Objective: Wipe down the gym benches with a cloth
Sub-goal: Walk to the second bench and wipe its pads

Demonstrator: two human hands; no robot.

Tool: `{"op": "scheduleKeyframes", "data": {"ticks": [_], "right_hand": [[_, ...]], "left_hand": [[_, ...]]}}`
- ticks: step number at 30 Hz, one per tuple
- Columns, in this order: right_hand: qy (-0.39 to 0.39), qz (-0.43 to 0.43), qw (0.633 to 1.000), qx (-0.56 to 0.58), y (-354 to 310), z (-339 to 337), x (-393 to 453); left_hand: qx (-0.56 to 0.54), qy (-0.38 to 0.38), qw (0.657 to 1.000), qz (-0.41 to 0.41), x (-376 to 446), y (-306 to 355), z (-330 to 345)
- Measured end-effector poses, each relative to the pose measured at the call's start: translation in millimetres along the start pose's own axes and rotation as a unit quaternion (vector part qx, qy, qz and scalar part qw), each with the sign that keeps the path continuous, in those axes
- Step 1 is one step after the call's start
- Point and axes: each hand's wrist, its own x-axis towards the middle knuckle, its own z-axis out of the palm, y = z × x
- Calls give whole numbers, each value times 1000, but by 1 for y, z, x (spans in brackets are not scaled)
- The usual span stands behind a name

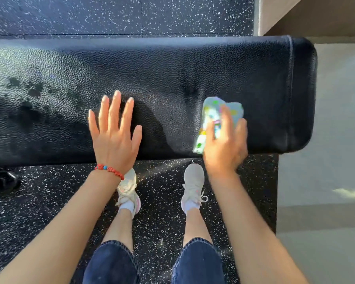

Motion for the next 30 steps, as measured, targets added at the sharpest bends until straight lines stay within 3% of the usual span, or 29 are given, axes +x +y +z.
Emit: {"op": "scheduleKeyframes", "data": {"ticks": [3,6,8,11,13,19,22,23,27,30], "right_hand": [[-23,-95,995,20,-40,13,-17],[-41,-184,982,-12,-21,9,-4],[-28,-117,992,-39,7,-2,10],[7,87,996,-29,22,-15,30],[12,127,991,-29,8,-11,30],[-17,-73,997,23,-89,28,12],[-29,-179,983,-14,-85,25,25],[-30,-176,983,-33,-74,20,34],[-48,114,992,-32,-36,5,73],[-20,151,988,-25,-56,13,65]], "left_hand": [[-6,-8,1000,1,1,-7,4],[-13,-7,1000,-1,0,-7,7],[-15,-7,1000,-5,0,-7,9],[-14,-4,1000,-6,0,-6,11],[-15,-5,1000,-7,0,-6,11],[-29,1,1000,7,2,-13,5],[-22,12,1000,2,4,-29,0],[-17,15,1000,-10,5,-37,-2],[-2,6,998,-57,7,-75,-5],[-6,-11,998,-61,7,-90,-2]]}}
